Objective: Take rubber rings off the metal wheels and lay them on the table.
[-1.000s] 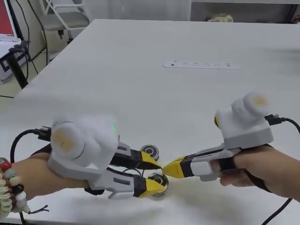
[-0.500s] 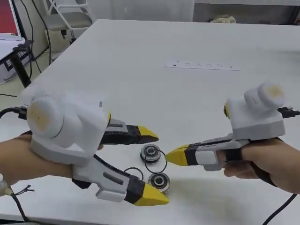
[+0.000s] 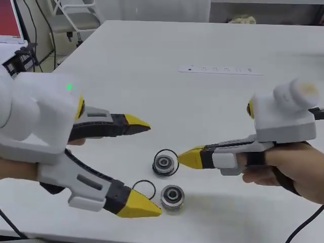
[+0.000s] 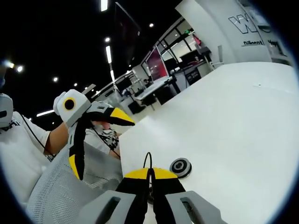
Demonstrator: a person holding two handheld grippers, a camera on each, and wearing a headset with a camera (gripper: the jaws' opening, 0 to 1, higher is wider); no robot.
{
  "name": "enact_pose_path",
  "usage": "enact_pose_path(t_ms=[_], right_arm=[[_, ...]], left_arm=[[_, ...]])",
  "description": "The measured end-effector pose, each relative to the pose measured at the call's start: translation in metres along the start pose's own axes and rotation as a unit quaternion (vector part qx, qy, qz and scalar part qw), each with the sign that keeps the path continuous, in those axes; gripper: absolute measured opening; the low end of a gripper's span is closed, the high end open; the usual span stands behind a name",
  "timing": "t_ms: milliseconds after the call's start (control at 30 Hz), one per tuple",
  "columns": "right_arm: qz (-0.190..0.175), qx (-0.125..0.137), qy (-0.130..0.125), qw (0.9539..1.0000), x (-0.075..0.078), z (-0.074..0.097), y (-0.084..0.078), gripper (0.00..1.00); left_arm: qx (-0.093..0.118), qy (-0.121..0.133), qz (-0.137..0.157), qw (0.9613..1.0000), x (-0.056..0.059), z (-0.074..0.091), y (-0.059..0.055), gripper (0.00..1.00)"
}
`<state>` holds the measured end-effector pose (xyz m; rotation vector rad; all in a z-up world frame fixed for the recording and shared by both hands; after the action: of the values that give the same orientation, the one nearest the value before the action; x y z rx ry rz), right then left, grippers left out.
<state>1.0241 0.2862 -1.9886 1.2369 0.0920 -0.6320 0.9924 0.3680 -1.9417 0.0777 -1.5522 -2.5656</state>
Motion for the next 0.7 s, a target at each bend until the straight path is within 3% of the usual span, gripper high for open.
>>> enact_pose_path(t_ms=[433,700], right_arm=[[0.012,0.002,0.014,0.9998,-0.012,-0.01,0.007,0.0],[0.025,-0.013,0.022,0.9994,-0.022,-0.024,0.003,0.0]], left_arm=[[0.019,0.078,0.044,0.9958,-0.009,0.051,-0.02,0.84],[0.02,0.097,0.074,0.9923,-0.001,0.061,-0.04,0.84]])
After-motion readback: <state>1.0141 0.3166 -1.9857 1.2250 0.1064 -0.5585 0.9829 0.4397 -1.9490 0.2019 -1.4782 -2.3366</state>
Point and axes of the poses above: the centre of the closed fingertips' face, and the gripper's own axes: z roughly backward along the fingers, x roughly to its right, y roughly out of its top, the point moved 3 cm from there along z, roughly backward along the fingers, and after that the axes turned 8 degrees about z, right-handed, at the moved point
